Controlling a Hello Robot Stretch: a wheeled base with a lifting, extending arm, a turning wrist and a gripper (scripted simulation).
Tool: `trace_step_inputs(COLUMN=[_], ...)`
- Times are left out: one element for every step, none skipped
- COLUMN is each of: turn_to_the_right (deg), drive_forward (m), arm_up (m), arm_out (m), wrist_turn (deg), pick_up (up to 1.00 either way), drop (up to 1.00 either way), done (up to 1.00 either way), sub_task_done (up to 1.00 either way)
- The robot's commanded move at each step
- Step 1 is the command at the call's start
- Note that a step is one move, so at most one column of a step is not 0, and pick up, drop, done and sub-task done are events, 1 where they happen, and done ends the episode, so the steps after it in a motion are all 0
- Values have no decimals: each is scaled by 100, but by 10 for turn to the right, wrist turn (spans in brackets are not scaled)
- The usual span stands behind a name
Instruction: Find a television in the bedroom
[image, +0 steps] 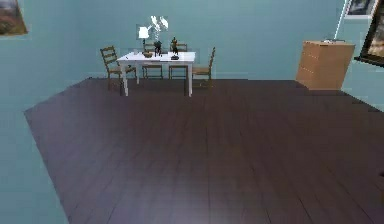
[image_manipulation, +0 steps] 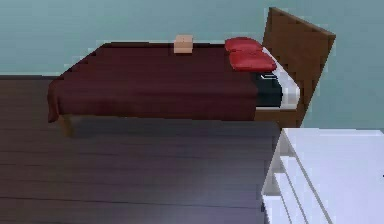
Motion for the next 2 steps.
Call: trace_step_inputs(turn_to_the_right=[0,-450], drive_forward=[5,0], arm_up=[0,0], arm_out=[0,0], wrist_turn=[0,0], pick_up=[0,0], drop=[0,0], done=[0,0], sub_task_done=[0,0])
